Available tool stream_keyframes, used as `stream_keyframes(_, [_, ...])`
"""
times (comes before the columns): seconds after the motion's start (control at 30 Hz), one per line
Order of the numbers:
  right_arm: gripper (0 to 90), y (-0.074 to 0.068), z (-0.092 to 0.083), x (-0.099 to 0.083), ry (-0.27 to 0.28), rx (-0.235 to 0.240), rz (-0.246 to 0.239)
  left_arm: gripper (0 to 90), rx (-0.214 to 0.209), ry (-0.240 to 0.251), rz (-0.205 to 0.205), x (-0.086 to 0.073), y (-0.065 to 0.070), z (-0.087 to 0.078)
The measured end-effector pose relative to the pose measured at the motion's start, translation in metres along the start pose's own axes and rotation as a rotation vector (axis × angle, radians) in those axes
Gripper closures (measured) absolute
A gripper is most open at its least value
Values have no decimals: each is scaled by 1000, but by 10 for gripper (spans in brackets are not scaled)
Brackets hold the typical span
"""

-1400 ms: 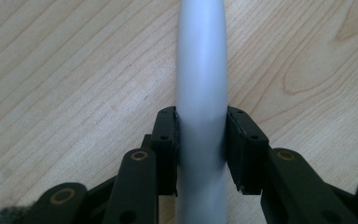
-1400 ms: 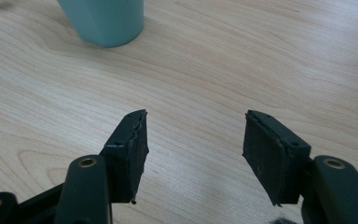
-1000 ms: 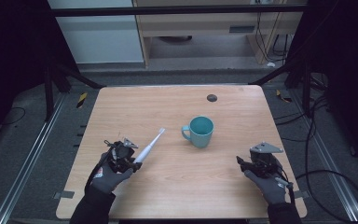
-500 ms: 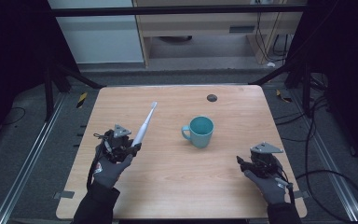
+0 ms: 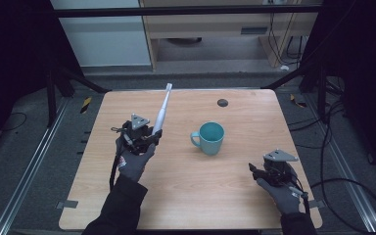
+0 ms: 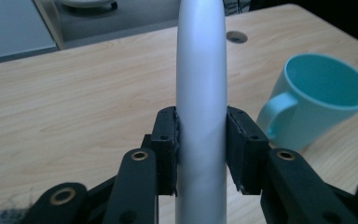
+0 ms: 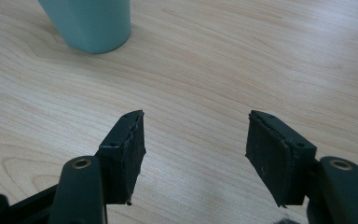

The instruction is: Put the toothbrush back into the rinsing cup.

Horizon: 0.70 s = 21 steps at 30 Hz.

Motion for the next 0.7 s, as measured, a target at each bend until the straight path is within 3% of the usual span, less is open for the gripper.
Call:
stream_keyframes(0.47, [369,1,0,0,10,0,3,659,31,88,-30,24,18,38])
stream_keyframes(0.7, [369,1,0,0,15,0,10,659,39,114,-13,36,36,49])
Point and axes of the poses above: each handheld gripper's, and its own axes: z roughly forward along the jaws, x roughly out of its top, y roughly to its right, the point moved 2 cm from there along z, roughly forward along the jaws, and after that the axes turned 9 degrees about y, right-handed, at the moved point
